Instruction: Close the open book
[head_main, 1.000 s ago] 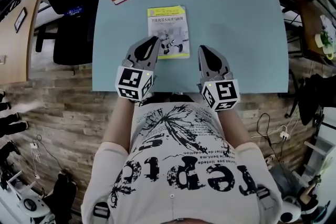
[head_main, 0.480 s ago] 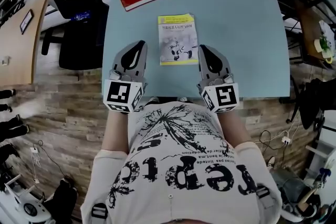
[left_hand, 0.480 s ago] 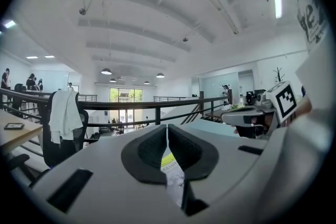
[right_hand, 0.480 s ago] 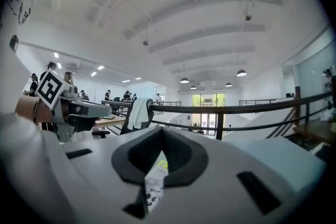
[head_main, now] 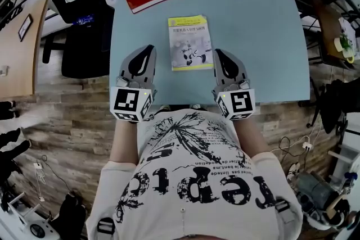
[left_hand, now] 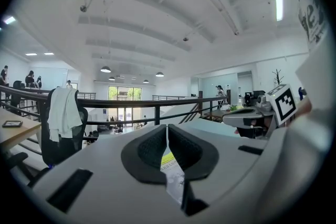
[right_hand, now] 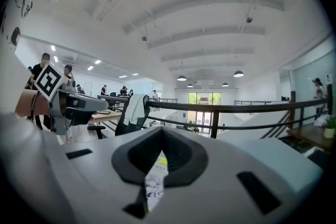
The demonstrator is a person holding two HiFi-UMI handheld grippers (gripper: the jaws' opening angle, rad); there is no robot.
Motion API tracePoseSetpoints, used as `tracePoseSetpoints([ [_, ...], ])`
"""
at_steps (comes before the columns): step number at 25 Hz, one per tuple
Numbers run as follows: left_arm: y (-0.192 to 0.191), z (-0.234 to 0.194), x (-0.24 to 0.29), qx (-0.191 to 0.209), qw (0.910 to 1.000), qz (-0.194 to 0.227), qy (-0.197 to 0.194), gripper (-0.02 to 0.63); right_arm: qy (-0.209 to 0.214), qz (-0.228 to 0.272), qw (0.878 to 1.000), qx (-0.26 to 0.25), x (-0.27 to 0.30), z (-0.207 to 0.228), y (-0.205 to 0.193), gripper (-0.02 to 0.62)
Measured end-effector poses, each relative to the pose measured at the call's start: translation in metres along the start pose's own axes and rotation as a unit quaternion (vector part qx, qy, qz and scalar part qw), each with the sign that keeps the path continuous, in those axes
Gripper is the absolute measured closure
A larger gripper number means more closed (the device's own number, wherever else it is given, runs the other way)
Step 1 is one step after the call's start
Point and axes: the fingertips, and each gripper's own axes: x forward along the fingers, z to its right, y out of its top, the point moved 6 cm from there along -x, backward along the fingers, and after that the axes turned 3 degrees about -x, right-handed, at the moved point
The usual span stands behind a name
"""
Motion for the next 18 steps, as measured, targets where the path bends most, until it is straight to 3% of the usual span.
tracePoseSetpoints([
  [18,-0.0081,-0.0021,0.0082,-0.012,0.9998,-0.013,-0.006,0.581,-0.02,-0.011,1.0,0.002,0.0024,0.0013,-0.0046,0.588],
])
